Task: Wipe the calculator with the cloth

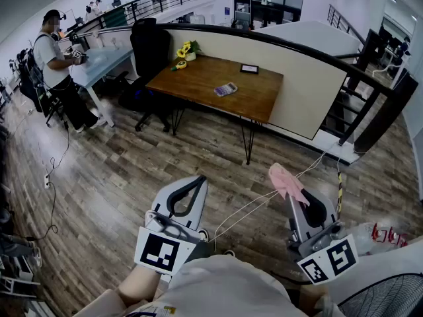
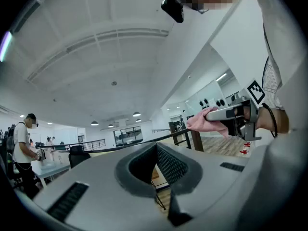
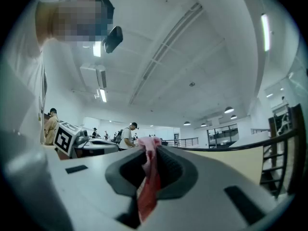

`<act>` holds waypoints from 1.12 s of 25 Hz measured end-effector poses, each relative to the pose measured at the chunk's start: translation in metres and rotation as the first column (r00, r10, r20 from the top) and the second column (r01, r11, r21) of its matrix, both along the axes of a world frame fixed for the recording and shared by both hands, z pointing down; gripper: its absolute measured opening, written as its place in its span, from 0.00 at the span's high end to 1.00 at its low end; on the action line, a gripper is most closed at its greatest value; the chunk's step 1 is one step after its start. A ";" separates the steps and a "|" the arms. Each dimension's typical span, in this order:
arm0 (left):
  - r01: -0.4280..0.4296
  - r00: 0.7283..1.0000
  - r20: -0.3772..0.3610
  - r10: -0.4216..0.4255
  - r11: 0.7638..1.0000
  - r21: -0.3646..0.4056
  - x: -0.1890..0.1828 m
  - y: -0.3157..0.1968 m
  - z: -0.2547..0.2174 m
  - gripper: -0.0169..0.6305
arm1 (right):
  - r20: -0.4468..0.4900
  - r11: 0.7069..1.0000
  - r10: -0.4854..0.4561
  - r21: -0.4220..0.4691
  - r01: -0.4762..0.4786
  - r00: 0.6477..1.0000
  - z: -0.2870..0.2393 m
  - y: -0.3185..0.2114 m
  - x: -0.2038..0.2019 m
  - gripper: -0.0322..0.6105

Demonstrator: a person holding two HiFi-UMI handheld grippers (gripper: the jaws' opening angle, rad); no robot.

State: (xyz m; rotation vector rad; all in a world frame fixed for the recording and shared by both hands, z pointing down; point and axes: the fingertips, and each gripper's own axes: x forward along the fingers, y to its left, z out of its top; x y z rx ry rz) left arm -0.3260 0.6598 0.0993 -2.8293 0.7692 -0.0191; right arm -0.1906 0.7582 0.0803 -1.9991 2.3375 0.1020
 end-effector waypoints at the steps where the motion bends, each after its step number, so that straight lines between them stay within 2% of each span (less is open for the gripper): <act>1: 0.001 1.000 0.001 -0.001 1.000 -0.004 0.000 0.001 0.001 0.97 | 0.005 1.000 0.001 0.000 -0.001 1.000 0.000 0.001 0.001 0.89; 7: 0.003 0.999 0.033 -0.003 1.000 -0.001 0.009 0.002 0.007 0.97 | 0.006 1.000 0.010 -0.007 -0.010 1.000 0.005 0.004 0.014 0.89; 13: -0.012 0.999 0.031 0.012 1.000 -0.004 0.020 0.003 0.006 0.97 | 0.053 1.000 0.020 -0.016 -0.019 0.998 0.010 0.005 0.028 0.89; 20: -0.047 0.997 0.059 0.047 0.999 0.006 0.036 0.003 0.010 0.97 | 0.023 0.998 0.052 -0.038 -0.051 0.998 0.020 0.005 0.042 0.89; 28: -0.046 0.997 0.061 0.046 0.999 -0.003 0.053 -0.019 0.019 0.97 | 0.010 0.998 0.054 -0.038 -0.054 0.998 0.027 -0.017 0.062 0.89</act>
